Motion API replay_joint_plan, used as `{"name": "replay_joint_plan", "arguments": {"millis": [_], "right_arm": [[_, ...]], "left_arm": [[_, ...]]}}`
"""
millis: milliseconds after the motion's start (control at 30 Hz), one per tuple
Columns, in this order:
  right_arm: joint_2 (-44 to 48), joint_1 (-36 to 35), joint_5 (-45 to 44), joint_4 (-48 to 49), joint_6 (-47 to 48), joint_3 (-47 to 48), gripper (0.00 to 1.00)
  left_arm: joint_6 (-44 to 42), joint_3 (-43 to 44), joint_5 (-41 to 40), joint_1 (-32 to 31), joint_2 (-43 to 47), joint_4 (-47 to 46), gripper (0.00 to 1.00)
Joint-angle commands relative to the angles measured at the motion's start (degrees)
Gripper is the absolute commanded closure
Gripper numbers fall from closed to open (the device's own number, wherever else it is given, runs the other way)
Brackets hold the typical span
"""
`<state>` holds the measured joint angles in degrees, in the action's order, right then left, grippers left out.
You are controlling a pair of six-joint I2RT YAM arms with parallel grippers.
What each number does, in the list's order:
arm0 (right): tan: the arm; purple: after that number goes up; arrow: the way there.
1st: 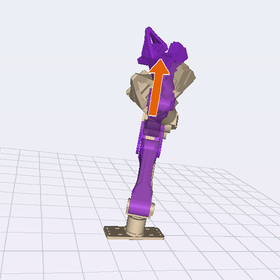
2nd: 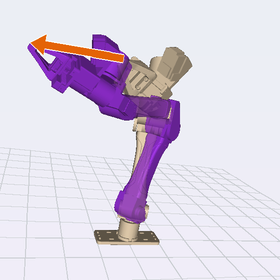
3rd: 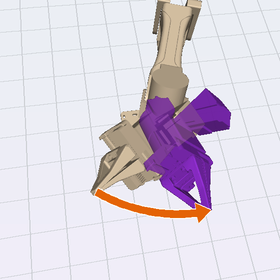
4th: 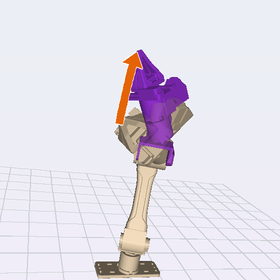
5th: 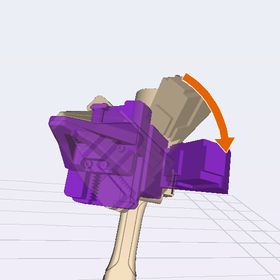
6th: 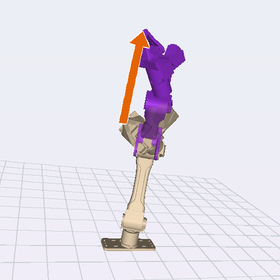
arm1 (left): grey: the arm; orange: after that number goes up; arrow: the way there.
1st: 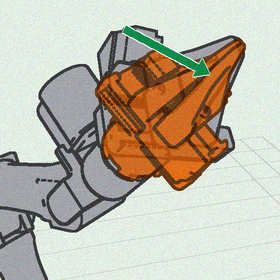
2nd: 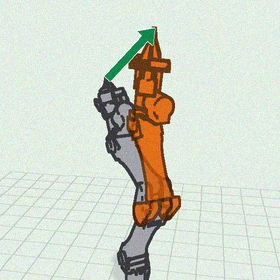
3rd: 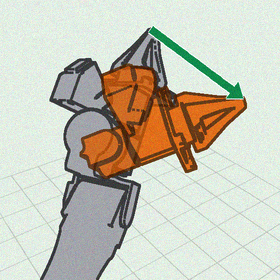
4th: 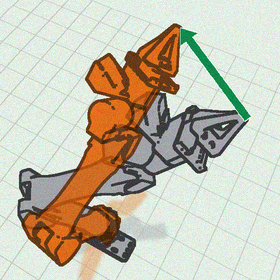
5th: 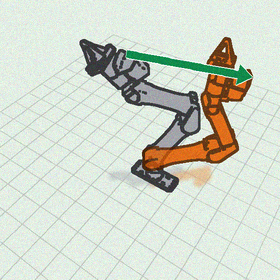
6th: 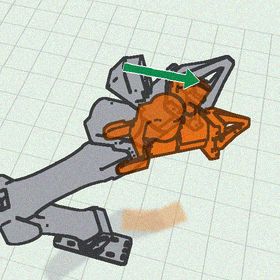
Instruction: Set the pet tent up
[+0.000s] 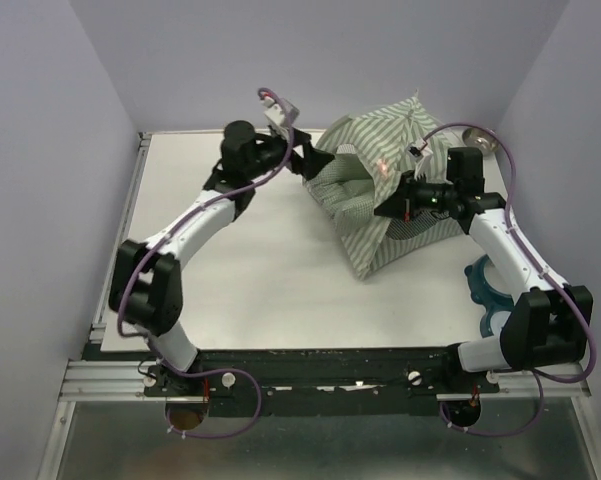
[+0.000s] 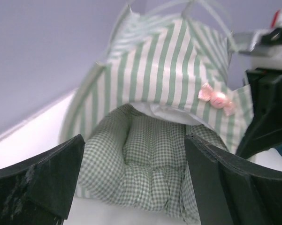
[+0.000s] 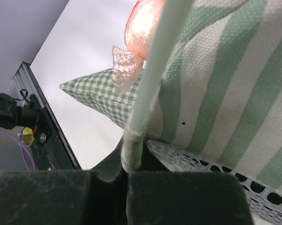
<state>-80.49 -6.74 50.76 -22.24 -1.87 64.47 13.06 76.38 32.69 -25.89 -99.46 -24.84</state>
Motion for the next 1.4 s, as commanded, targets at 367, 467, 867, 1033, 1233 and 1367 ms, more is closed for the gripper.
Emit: {"name": "replay_joint_plan", "arguments": {"millis": [367, 467, 867, 1033, 1233, 1367], "right_arm": [[-4.85, -2.91, 20.06, -17.71, 15.27, 8.90, 0.99], [-7.13, -6.26, 23.23, -30.98, 29.07, 15.14, 0.99], [-9.43, -6.44, -4.86, -17.85, 24.65, 20.69, 0.55], [-7.49, -6.26, -16.03, -11.09, 19.19, 21.49, 0.32], [-15.91, -6.26, -18.42, -11.07, 17.69, 28.51, 0.36], [-19.70, -6.26, -18.50, -9.49, 16.37, 32.38, 0.50]], "left_arm": [[-8.40, -17.40, 6.43, 3.92, 19.82, 25.10, 0.01], [-8.58, -20.47, 3.10, 4.18, 23.86, 25.19, 0.01], [-3.48, -27.69, -11.77, 4.27, 25.46, 25.98, 0.09], [-5.67, -29.44, -10.53, 2.87, 28.18, 25.10, 0.16], [-6.47, -30.06, -15.54, 0.31, 23.28, 23.70, 0.21], [-3.66, -25.15, -16.34, 0.05, 15.46, 20.46, 0.28]]}}
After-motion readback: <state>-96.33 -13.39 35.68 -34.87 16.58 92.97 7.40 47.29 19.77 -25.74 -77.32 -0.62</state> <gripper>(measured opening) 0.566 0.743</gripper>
